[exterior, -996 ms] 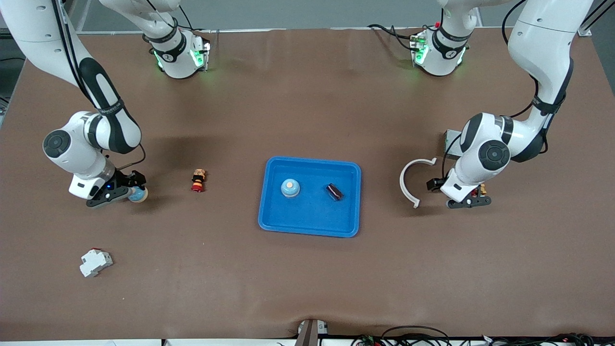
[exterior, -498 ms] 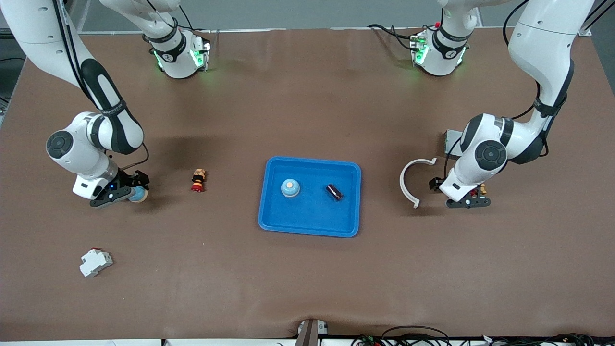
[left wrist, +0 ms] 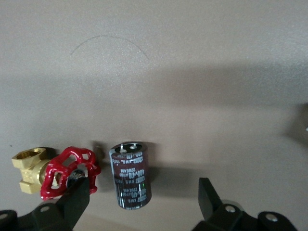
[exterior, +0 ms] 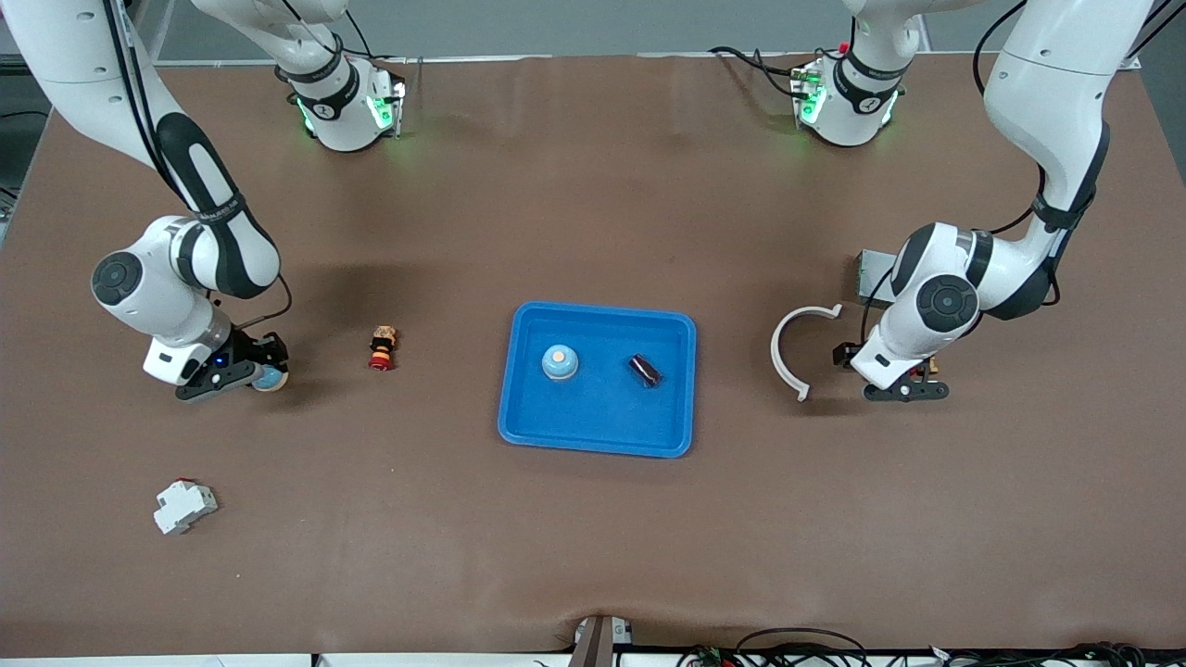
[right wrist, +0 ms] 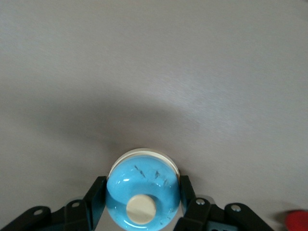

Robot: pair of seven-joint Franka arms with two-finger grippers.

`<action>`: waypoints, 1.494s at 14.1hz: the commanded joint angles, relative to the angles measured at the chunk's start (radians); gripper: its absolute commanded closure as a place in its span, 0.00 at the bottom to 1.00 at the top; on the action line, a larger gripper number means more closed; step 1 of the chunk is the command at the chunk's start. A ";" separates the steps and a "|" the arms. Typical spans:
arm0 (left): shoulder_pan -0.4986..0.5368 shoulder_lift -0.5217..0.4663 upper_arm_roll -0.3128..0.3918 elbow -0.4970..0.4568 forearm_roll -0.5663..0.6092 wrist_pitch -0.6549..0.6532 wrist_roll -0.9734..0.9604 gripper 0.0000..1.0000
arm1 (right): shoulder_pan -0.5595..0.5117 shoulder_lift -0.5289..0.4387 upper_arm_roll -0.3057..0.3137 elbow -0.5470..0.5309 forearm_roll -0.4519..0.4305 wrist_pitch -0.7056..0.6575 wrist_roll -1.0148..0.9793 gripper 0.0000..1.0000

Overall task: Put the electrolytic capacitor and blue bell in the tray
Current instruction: 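Carry the bell to the tray while the left gripper carries the capacitor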

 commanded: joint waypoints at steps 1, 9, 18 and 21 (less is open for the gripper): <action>0.009 0.017 -0.004 0.005 0.024 0.015 -0.002 0.00 | 0.042 -0.041 0.012 0.011 0.030 -0.089 0.076 1.00; 0.003 0.048 -0.006 0.007 0.018 0.060 -0.039 0.00 | 0.366 -0.229 0.012 0.096 0.027 -0.428 0.753 1.00; 0.003 0.036 -0.010 0.010 0.011 0.066 -0.094 0.80 | 0.710 -0.063 0.009 0.375 -0.069 -0.448 1.484 1.00; -0.003 0.030 -0.015 0.027 0.010 0.060 -0.206 1.00 | 0.777 0.068 0.006 0.536 -0.098 -0.485 1.638 1.00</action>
